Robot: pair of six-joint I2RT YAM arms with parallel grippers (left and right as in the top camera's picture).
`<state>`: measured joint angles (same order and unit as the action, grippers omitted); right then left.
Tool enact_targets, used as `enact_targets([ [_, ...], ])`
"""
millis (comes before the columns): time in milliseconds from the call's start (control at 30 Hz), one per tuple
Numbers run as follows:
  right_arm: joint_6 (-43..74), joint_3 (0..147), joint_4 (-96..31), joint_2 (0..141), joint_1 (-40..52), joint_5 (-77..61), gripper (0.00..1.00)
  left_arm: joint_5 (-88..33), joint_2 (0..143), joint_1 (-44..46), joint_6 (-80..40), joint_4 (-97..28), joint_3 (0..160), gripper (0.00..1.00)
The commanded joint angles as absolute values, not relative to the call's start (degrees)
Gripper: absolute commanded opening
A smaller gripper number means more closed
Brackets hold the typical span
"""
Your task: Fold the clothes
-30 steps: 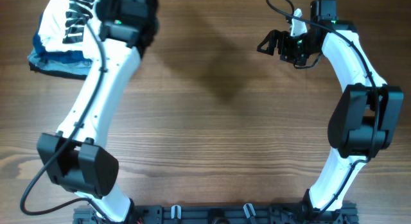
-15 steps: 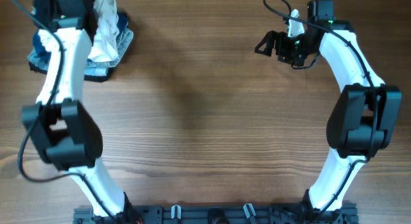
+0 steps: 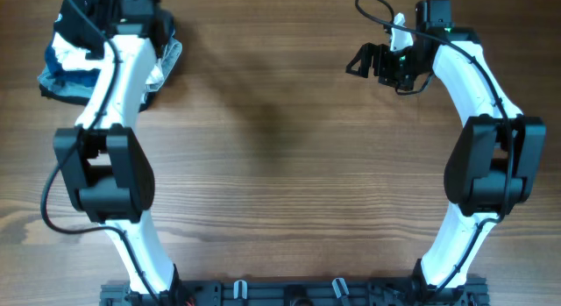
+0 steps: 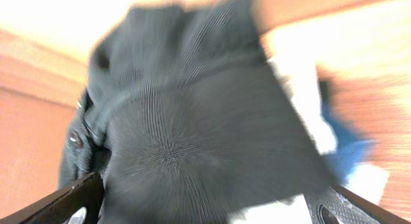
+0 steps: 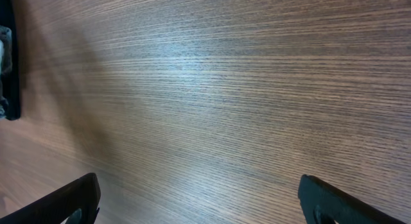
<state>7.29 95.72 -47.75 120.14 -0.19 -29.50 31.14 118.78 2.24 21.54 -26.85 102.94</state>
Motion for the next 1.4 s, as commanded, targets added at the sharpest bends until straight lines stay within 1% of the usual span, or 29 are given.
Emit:
enact_targets([
  [0,7.66,96.38,-47.57,118.87,0.45,-28.88,0.99,30.57,111.02,6.48,15.40,-27.18,104.01,1.00],
  [100,7.57,96.38,-47.64,118.87,0.58,-28.86,0.99,29.82,108.77,8.40,12.78,-26.76,104.01,1.00],
  [167,7.62,96.38,-47.66,118.87,0.58,-28.86,0.99,29.80,107.18,7.97,9.17,-24.45,104.01,1.00],
  [233,7.60,96.38,-47.64,118.87,0.67,-28.84,0.99,28.45,106.04,5.50,5.02,-21.37,104.01,1.00],
  [333,7.51,96.38,-47.99,118.87,0.80,-28.80,0.99,17.56,106.80,-1.65,1.69,-15.92,104.01,1.00],
  [433,7.53,96.38,-49.10,118.87,0.84,-28.25,0.99,11.27,111.57,-7.55,-0.56,-8.86,104.01,1.00],
  [533,7.49,96.36,-50.22,118.87,0.86,-28.10,0.99,7.05,117.54,-9.78,-0.51,-5.06,104.01,1.00],
  [633,7.53,96.38,-50.48,118.87,0.91,-28.03,0.99,4.95,123.76,-10.13,-0.51,-7.53,104.01,1.00],
  [833,7.55,96.36,-50.46,118.87,0.91,-28.03,0.99,4.67,136.29,-10.24,-3.81,-20.99,103.90,1.00],
  [967,7.64,96.36,-50.87,118.87,1.13,-28.03,1.00,3.64,139.63,-9.78,-3.70,-26.65,103.83,1.00],
  [1133,7.46,96.36,-50.81,118.87,1.93,-28.01,0.99,3.66,134.82,-9.87,-3.33,-28.32,103.85,1.00],
  [1367,5.93,96.38,-49.65,118.87,2.09,-27.29,1.00,3.66,117.51,-9.87,-3.27,-30.30,103.85,1.00],
])
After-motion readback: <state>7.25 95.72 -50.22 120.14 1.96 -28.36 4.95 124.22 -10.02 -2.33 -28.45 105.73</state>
